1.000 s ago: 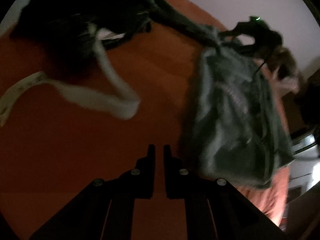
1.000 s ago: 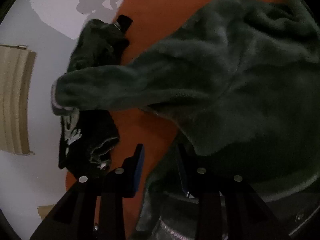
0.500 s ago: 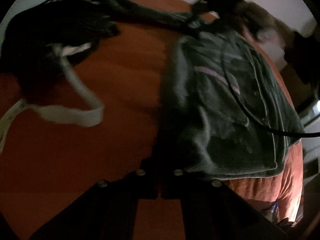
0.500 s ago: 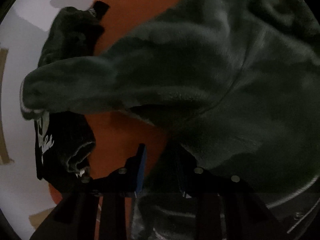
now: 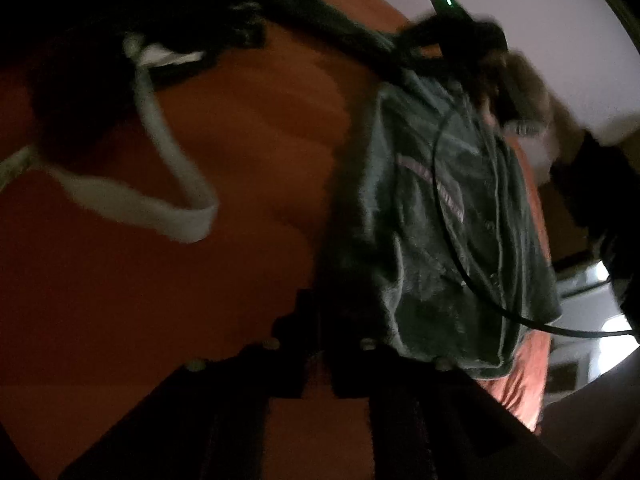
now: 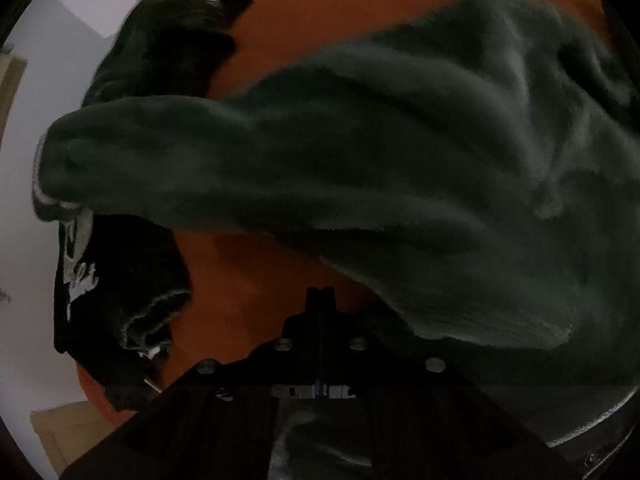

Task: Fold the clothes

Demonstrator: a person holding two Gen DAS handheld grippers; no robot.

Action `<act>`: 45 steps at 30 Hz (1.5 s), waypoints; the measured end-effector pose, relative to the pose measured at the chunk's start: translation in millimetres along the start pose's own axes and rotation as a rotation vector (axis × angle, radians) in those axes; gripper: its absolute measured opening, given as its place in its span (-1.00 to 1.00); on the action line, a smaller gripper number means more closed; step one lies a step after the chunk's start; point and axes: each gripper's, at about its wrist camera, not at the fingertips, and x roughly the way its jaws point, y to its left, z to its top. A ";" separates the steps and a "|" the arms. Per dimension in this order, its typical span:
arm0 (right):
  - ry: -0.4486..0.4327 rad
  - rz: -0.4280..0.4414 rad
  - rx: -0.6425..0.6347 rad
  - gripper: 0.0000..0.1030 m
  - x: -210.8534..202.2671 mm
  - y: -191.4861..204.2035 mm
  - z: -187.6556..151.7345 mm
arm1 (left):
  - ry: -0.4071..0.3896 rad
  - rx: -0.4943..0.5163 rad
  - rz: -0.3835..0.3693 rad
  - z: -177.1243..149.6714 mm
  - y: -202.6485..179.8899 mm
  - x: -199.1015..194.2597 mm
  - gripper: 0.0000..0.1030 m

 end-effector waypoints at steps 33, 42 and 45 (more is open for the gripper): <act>0.077 0.005 -0.030 -1.00 -27.3 -22.8 -66.8 | 0.056 -0.020 0.111 -22.2 16.3 16.7 -0.68; -0.062 0.017 -0.024 -1.00 -122.9 -74.0 -116.8 | -0.021 0.148 0.279 -9.0 -24.7 -18.1 -0.59; -0.218 -0.012 -0.005 -1.00 -182.0 -109.0 -154.3 | -0.103 0.221 0.279 7.4 -45.2 -45.7 -0.54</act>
